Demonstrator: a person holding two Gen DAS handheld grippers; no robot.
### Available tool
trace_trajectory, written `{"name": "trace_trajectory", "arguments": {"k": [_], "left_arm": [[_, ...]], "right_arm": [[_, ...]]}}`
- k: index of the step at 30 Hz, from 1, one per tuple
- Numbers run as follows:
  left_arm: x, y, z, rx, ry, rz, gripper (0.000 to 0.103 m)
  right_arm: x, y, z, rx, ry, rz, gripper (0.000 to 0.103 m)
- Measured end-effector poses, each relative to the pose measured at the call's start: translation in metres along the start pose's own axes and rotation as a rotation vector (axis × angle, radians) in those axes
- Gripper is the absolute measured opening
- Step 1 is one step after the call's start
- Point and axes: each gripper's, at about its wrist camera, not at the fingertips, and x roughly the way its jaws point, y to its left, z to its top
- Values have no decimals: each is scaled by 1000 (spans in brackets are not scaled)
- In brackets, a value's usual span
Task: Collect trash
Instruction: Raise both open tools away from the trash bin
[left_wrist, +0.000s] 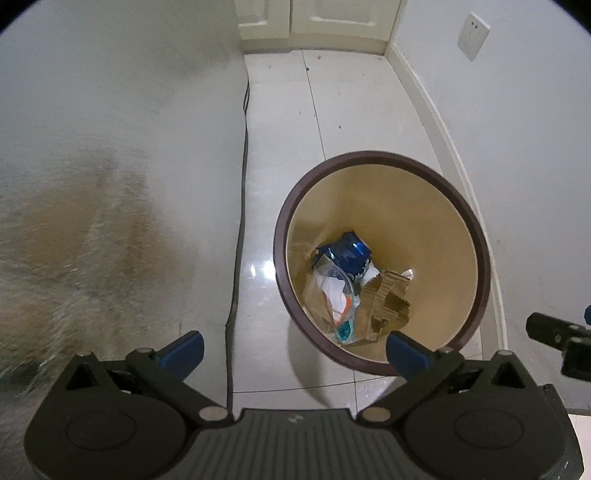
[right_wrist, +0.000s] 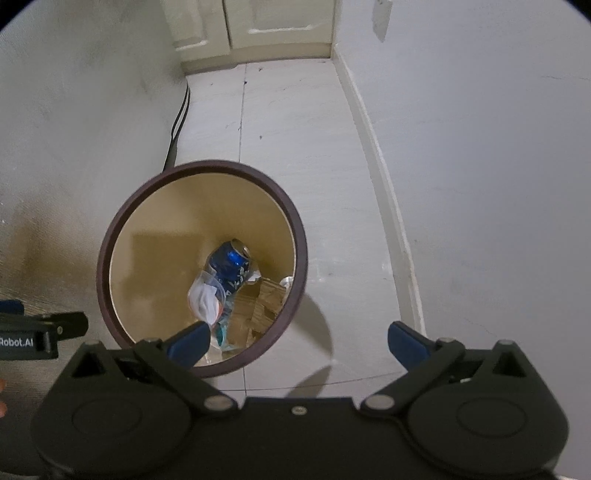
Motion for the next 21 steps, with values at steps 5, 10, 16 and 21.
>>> {"name": "trace_trajectory", "arguments": {"k": [5,10,16,21], "left_arm": [[-32,1,-9,8,-46,-13,103],[-64,-1,-19,11,-86,-18,103],[-110,-1,-34,9,-153,-30,103],[-156,-4,-42,14,-244,-55,103]], "right_arm": [[-30,-3,-4,4,-34,17,103],[-63,-2,-13,-10,-65,19,103],[-112,-6,-22,7,-132,20,103],[-156,-9,-30,19,-210,16,103]]}}
